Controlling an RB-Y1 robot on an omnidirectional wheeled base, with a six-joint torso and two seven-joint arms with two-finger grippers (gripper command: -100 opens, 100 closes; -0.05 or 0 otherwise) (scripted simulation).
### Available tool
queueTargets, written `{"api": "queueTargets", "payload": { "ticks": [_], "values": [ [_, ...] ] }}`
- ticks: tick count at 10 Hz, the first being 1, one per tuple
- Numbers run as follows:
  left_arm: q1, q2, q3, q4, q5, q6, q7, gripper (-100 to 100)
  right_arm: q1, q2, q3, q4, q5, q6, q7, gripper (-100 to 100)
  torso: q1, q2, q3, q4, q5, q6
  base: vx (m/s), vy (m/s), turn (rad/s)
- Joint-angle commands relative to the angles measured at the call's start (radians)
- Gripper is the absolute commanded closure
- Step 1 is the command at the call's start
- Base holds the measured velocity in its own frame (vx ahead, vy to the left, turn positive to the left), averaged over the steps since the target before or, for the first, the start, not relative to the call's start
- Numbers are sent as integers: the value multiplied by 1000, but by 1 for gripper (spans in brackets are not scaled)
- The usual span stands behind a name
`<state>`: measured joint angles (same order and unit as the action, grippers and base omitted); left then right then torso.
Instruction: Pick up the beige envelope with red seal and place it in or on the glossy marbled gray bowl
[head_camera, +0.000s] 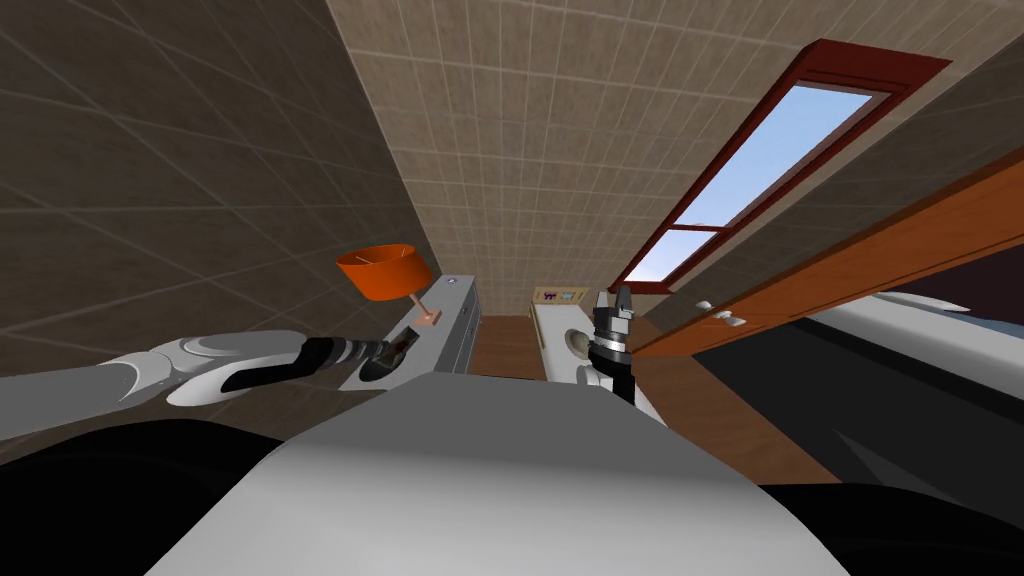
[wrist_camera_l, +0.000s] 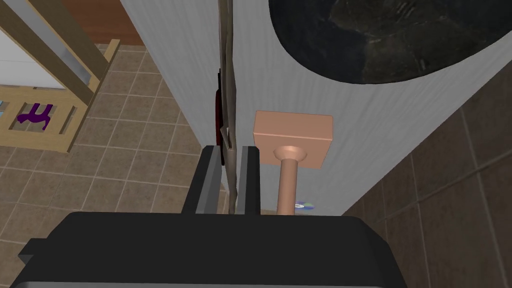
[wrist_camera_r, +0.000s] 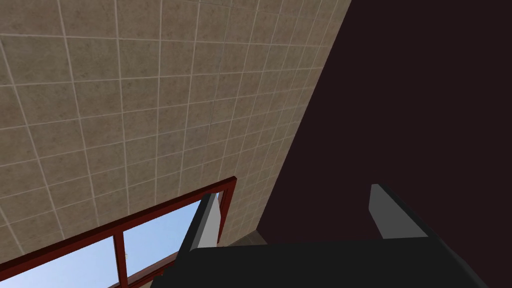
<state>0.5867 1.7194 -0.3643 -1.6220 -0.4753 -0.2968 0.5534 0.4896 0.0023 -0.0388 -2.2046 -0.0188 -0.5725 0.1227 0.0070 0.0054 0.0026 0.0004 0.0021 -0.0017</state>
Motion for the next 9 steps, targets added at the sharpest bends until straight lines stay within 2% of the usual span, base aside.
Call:
{"api": "queueTargets", "payload": {
  "ticks": [1,2,4,8,9],
  "values": [
    [15,37,24,11,7,-5,40,100,0,0,0,0,0,0,0,0,0,0,0,0,0,0,-129,57,-58],
    [19,49,32,14,6,-4,54,100,0,0,0,0,0,0,0,0,0,2,1,0,0,-1,-120,56,-39],
    [34,90,67,28,-7,4,111,100,0,0,0,0,0,0,0,0,0,2,1,1,-1,-1,-136,58,-50],
    [49,129,110,42,-26,13,172,100,0,0,0,0,0,0,0,0,-1,1,1,1,-1,-2,-110,53,-20],
    [37,122,96,41,-30,8,165,100,0,0,0,0,0,0,0,0,-1,1,1,1,-1,-2,-47,24,-12]
  ]
}}
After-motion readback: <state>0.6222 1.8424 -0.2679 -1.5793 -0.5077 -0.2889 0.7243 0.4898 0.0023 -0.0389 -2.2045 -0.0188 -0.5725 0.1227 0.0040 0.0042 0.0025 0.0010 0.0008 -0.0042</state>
